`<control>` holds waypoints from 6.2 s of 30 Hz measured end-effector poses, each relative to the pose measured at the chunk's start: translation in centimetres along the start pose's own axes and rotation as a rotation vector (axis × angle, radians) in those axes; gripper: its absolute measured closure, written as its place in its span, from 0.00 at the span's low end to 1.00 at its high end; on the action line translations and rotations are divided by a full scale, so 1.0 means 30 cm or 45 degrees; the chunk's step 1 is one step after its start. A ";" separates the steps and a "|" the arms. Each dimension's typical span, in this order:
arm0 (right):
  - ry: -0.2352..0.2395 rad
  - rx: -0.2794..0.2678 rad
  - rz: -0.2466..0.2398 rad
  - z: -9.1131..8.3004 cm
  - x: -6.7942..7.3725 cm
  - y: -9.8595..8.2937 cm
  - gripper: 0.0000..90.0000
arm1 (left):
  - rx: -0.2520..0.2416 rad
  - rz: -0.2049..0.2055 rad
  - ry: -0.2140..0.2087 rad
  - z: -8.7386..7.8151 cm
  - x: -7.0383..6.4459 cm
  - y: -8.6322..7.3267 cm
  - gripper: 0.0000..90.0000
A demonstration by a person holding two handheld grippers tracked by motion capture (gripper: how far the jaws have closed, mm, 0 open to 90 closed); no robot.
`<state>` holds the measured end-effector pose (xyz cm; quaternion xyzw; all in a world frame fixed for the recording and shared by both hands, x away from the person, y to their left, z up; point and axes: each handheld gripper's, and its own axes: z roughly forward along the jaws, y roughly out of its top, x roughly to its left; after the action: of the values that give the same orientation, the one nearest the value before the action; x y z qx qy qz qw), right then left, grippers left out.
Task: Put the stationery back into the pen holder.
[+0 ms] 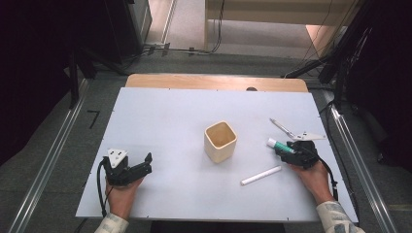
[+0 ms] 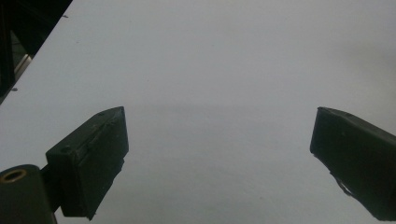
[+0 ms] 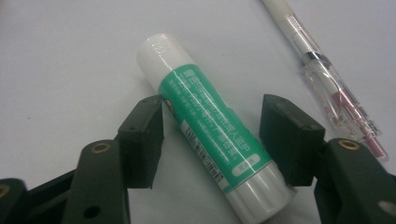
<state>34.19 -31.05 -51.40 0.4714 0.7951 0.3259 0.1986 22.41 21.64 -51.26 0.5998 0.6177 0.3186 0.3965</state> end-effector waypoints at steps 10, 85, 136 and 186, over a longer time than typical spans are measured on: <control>0.003 -0.003 -0.026 -0.003 0.006 -0.001 0.62 | -0.001 -0.001 -0.001 0.001 -0.001 0.000 0.06; 0.325 -0.290 0.013 -0.121 0.232 0.228 0.71 | -0.003 -0.004 0.001 0.000 0.005 0.001 0.06; 0.434 -0.277 -0.150 -0.090 0.429 0.372 0.71 | -0.003 -0.007 -0.002 0.000 0.007 0.002 0.06; 0.461 -0.158 -0.227 0.000 0.518 0.375 0.60 | -0.005 -0.004 -0.007 0.000 0.007 0.001 0.06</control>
<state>33.77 -13.52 -43.58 0.3197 0.8348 0.4348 0.1091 22.42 21.86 -51.25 0.5989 0.6169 0.3178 0.3997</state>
